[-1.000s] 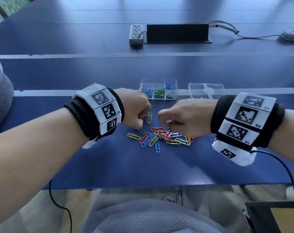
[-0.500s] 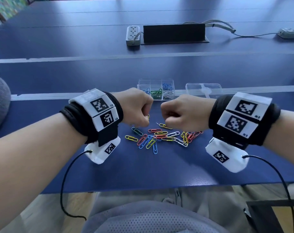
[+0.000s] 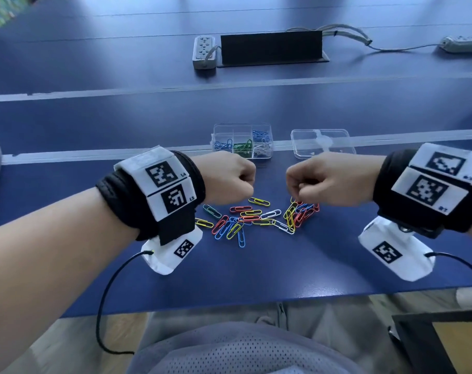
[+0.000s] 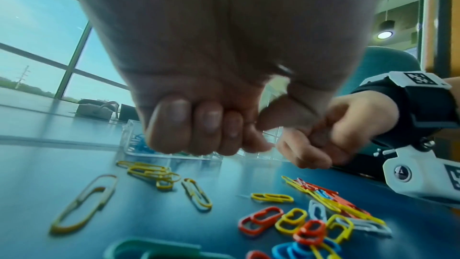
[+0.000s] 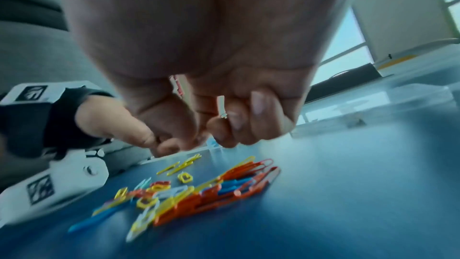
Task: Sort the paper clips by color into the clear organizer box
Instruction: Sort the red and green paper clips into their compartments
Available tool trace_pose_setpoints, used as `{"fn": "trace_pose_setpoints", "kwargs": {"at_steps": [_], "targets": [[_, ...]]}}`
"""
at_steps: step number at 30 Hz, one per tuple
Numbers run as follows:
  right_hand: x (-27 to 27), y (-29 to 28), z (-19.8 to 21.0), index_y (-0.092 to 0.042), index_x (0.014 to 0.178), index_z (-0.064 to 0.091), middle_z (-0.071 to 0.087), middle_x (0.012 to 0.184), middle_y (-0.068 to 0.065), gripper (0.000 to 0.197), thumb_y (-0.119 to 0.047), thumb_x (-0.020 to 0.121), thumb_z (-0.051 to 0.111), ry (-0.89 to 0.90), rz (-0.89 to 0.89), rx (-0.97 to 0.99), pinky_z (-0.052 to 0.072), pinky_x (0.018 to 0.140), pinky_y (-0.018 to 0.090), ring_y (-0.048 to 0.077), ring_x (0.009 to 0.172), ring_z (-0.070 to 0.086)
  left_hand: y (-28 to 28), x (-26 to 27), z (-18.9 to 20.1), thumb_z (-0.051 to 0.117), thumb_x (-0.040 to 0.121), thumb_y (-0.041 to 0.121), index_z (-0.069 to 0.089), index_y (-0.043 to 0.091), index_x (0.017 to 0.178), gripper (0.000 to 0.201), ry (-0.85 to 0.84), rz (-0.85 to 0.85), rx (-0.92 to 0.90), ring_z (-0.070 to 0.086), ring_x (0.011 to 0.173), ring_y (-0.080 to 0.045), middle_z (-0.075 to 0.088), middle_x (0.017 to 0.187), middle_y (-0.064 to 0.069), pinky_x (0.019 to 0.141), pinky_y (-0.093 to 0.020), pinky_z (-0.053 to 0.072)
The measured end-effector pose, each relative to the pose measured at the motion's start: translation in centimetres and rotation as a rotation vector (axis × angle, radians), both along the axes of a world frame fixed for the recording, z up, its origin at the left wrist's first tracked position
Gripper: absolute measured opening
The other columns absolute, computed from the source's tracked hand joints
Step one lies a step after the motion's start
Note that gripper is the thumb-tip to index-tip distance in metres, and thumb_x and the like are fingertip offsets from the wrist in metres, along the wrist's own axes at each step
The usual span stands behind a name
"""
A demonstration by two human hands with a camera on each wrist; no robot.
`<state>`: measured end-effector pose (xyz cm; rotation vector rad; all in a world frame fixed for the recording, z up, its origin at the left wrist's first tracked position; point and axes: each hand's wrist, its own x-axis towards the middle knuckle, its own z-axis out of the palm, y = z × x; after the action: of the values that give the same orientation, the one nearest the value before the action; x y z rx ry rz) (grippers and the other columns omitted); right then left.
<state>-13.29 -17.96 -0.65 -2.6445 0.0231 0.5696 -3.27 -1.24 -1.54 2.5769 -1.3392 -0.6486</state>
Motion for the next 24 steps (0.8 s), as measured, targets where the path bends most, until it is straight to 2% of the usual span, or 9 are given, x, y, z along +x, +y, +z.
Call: {"fn": "trace_pose_setpoints", "kwargs": {"at_steps": [2, 3, 5, 8, 11, 14, 16, 21, 24], "targets": [[-0.7, 0.2, -0.3, -0.031, 0.074, 0.06, 0.052, 0.065, -0.005, 0.009, -0.023, 0.077, 0.061, -0.023, 0.136, -0.094, 0.041, 0.061, 0.021, 0.005, 0.059, 0.046, 0.2, 0.0, -0.1, 0.057, 0.077, 0.024, 0.061, 0.026, 0.079, 0.005, -0.041, -0.07, 0.046, 0.045, 0.057, -0.003, 0.048, 0.059, 0.007, 0.056, -0.022, 0.037], [-0.9, 0.2, -0.5, -0.03, 0.082, 0.064, 0.051, 0.07, -0.006, 0.007, -0.028, 0.076, 0.066, -0.027, 0.197, -0.149, 0.041, 0.065, 0.023, 0.003, 0.062, 0.046, 0.3, 0.1, -0.3, 0.062, 0.075, 0.03, 0.065, 0.028, 0.083, 0.009, -0.069, -0.114, 0.064, 0.046, 0.058, -0.002, 0.048, 0.059, 0.008, 0.058, -0.022, 0.039], [-0.9, 0.2, -1.0, -0.027, 0.09, 0.068, 0.046, 0.073, -0.011, 0.015, -0.033, 0.076, 0.07, -0.034, 0.239, -0.214, 0.037, 0.065, 0.021, -0.003, 0.065, 0.042, 0.3, 0.3, -0.5, 0.067, 0.073, 0.037, 0.068, 0.03, 0.085, 0.014, -0.109, -0.175, 0.094, 0.046, 0.06, -0.005, 0.047, 0.06, 0.008, 0.065, -0.023, 0.043], [-0.7, -0.1, -1.5, -0.025, 0.091, 0.068, 0.044, 0.073, -0.013, 0.014, -0.033, 0.079, 0.069, -0.073, 0.245, -0.216, 0.033, 0.064, 0.019, -0.005, 0.065, 0.04, 0.1, 0.3, -0.6, 0.067, 0.074, 0.036, 0.071, 0.028, 0.083, 0.012, -0.144, -0.208, 0.107, 0.047, 0.066, -0.011, 0.046, 0.062, 0.009, 0.069, -0.025, 0.045], [-0.7, -0.3, -1.5, -0.025, 0.085, 0.066, 0.049, 0.072, -0.01, 0.01, -0.034, 0.08, 0.067, -0.101, 0.228, -0.165, 0.034, 0.061, 0.013, -0.002, 0.065, 0.043, 0.1, 0.1, -0.6, 0.063, 0.077, 0.033, 0.068, 0.027, 0.077, 0.008, -0.164, -0.214, 0.107, 0.046, 0.063, -0.011, 0.045, 0.058, 0.008, 0.068, -0.024, 0.044], [-0.9, -0.4, -1.0, -0.029, 0.074, 0.059, 0.055, 0.067, -0.004, 0.01, -0.031, 0.08, 0.067, -0.112, 0.166, -0.109, 0.036, 0.059, 0.016, 0.005, 0.06, 0.047, 0.3, 0.0, -0.8, 0.062, 0.076, 0.035, 0.053, 0.028, 0.064, 0.017, -0.159, -0.195, 0.137, 0.044, 0.06, -0.008, 0.046, 0.06, 0.008, 0.067, -0.025, 0.045], [-1.0, -0.5, -0.7, -0.03, 0.067, 0.052, 0.054, 0.06, -0.006, 0.018, -0.026, 0.079, 0.064, -0.113, 0.09, -0.057, 0.035, 0.054, 0.012, 0.006, 0.055, 0.046, 0.4, 0.1, -0.8, 0.061, 0.076, 0.035, 0.046, 0.028, 0.059, 0.024, -0.154, -0.178, 0.145, 0.045, 0.063, -0.012, 0.048, 0.062, 0.007, 0.066, -0.026, 0.044], [-0.6, -1.5, -0.3, -0.019, 0.064, 0.04, 0.049, 0.059, -0.004, 0.021, -0.011, 0.081, 0.049, -0.06, -0.213, 0.176, 0.034, 0.054, 0.026, 0.014, 0.053, 0.037, 0.6, 0.0, -0.3, 0.058, 0.076, 0.027, 0.044, 0.025, 0.061, 0.02, -0.088, -0.103, 0.079, 0.041, 0.056, -0.007, 0.045, 0.058, 0.006, 0.056, -0.025, 0.036], [-0.2, -2.1, -0.3, -0.016, 0.071, 0.04, 0.053, 0.059, 0.003, 0.018, -0.003, 0.083, 0.042, 0.017, -0.308, 0.264, 0.032, 0.05, 0.027, 0.019, 0.052, 0.035, 0.6, 0.0, -0.2, 0.06, 0.075, 0.025, 0.049, 0.022, 0.065, 0.015, -0.072, -0.074, 0.056, 0.042, 0.054, -0.005, 0.047, 0.057, 0.008, 0.053, -0.022, 0.036]]}}
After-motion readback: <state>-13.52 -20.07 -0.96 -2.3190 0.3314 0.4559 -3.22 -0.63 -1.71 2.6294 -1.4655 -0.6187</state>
